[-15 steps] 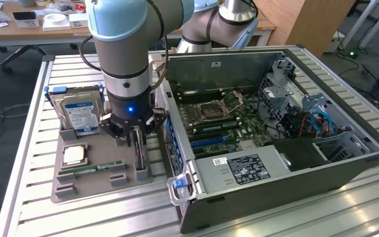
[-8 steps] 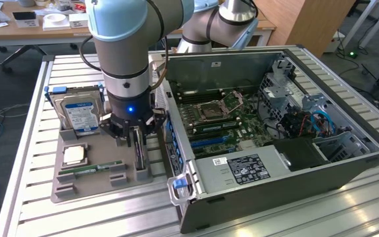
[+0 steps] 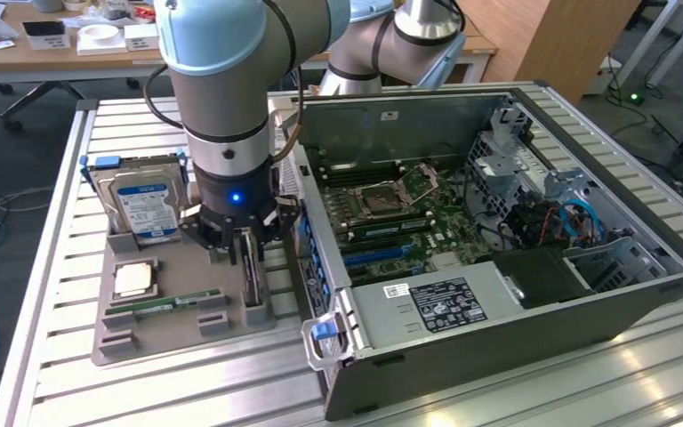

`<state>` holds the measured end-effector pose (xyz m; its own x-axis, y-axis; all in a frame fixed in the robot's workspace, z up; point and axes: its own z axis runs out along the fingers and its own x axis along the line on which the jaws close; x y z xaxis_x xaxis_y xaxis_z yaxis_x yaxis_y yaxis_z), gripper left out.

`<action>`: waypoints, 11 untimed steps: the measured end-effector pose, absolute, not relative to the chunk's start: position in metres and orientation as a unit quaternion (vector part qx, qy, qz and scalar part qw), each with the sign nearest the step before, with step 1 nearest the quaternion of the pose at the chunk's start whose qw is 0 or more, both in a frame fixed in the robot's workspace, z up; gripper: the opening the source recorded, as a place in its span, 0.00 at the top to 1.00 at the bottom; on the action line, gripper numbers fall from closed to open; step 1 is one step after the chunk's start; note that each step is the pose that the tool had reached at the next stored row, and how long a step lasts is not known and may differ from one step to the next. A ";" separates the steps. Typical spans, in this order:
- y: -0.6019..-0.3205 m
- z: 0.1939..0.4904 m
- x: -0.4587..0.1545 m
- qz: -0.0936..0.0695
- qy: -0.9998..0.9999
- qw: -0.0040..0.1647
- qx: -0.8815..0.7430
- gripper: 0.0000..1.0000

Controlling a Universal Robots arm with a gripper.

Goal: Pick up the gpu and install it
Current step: 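Pick up the gpu and move the gpu toward the slot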

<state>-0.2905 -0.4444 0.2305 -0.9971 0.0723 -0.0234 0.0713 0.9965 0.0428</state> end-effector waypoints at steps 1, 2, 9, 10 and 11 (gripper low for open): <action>-0.444 0.230 -0.291 0.021 0.999 0.012 0.036 0.58; -0.444 0.230 -0.291 0.021 0.999 0.013 0.036 0.58; -0.444 0.231 -0.291 0.021 0.999 0.012 0.036 0.66; -0.444 0.231 -0.291 0.021 0.999 0.012 0.036 0.73; -0.444 0.231 -0.291 0.021 0.999 0.012 0.036 0.73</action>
